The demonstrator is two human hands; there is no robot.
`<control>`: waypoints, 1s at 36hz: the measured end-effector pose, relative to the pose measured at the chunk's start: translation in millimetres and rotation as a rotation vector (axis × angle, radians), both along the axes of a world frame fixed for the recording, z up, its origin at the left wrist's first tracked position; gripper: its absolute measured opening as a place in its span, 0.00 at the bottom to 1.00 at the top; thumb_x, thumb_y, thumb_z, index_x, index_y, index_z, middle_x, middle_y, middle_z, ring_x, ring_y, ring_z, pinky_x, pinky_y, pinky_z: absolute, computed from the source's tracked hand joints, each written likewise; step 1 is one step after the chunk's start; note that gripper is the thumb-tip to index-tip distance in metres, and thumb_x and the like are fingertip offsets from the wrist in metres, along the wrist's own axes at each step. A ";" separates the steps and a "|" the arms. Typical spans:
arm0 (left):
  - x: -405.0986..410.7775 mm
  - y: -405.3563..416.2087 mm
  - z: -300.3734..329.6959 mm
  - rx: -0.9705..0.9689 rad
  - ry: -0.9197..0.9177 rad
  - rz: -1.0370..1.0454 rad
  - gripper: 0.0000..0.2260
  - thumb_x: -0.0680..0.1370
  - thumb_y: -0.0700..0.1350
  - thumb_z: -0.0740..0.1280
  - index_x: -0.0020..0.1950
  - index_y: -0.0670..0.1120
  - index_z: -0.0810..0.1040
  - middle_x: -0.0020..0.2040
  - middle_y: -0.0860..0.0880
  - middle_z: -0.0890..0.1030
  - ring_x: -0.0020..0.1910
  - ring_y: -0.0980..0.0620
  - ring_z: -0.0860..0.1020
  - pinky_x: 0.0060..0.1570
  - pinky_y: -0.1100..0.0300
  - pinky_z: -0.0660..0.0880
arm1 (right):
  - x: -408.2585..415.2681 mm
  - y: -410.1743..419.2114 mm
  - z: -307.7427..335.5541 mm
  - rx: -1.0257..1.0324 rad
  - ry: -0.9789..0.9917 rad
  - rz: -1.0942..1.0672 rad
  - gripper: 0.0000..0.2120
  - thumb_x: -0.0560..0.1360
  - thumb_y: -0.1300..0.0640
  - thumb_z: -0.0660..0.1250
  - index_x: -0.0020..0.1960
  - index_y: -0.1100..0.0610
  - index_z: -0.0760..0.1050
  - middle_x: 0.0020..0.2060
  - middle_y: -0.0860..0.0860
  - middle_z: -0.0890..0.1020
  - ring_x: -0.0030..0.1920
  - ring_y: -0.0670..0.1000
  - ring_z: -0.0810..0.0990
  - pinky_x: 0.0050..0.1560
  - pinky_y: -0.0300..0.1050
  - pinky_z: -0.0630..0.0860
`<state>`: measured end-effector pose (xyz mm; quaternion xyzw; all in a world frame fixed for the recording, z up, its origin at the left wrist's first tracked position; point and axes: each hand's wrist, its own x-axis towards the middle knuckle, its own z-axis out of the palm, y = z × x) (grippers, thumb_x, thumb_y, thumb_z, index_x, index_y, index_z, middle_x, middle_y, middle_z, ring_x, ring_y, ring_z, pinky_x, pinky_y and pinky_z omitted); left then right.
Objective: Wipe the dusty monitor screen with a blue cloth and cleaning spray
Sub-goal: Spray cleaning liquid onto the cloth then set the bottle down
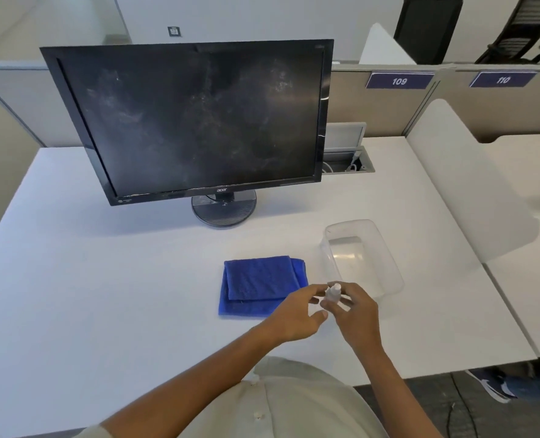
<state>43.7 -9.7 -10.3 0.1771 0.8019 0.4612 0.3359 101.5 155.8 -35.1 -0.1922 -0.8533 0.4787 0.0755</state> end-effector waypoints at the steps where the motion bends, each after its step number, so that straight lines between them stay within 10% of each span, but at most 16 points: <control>1: 0.5 3.6 -0.5 0.001 0.004 -0.006 0.26 0.86 0.44 0.71 0.83 0.51 0.70 0.78 0.51 0.77 0.75 0.51 0.77 0.71 0.58 0.74 | 0.7 0.9 -0.7 0.011 0.005 -0.007 0.12 0.76 0.59 0.80 0.57 0.51 0.84 0.51 0.42 0.86 0.54 0.40 0.84 0.53 0.36 0.81; 13: 0.0 18.1 -12.7 -0.073 0.034 -0.017 0.26 0.86 0.47 0.70 0.84 0.51 0.69 0.80 0.50 0.75 0.75 0.51 0.76 0.75 0.53 0.75 | 3.1 -4.3 -4.8 0.105 0.022 -0.014 0.08 0.79 0.57 0.76 0.58 0.56 0.84 0.49 0.49 0.88 0.49 0.50 0.88 0.54 0.51 0.86; 27: 1.5 15.5 -15.6 -0.078 0.011 -0.031 0.27 0.87 0.46 0.69 0.86 0.50 0.67 0.83 0.50 0.72 0.77 0.50 0.75 0.77 0.51 0.74 | 6.6 -7.5 -3.5 0.105 -0.070 -0.057 0.18 0.78 0.59 0.78 0.66 0.56 0.82 0.57 0.50 0.88 0.55 0.51 0.87 0.58 0.48 0.85; 36: -2.4 5.7 -12.8 -0.045 0.014 0.013 0.27 0.87 0.46 0.69 0.86 0.50 0.66 0.83 0.51 0.71 0.78 0.52 0.74 0.78 0.53 0.72 | 12.4 -13.6 26.4 0.327 -0.118 -0.107 0.25 0.76 0.43 0.78 0.70 0.46 0.79 0.64 0.43 0.85 0.60 0.49 0.85 0.52 0.44 0.81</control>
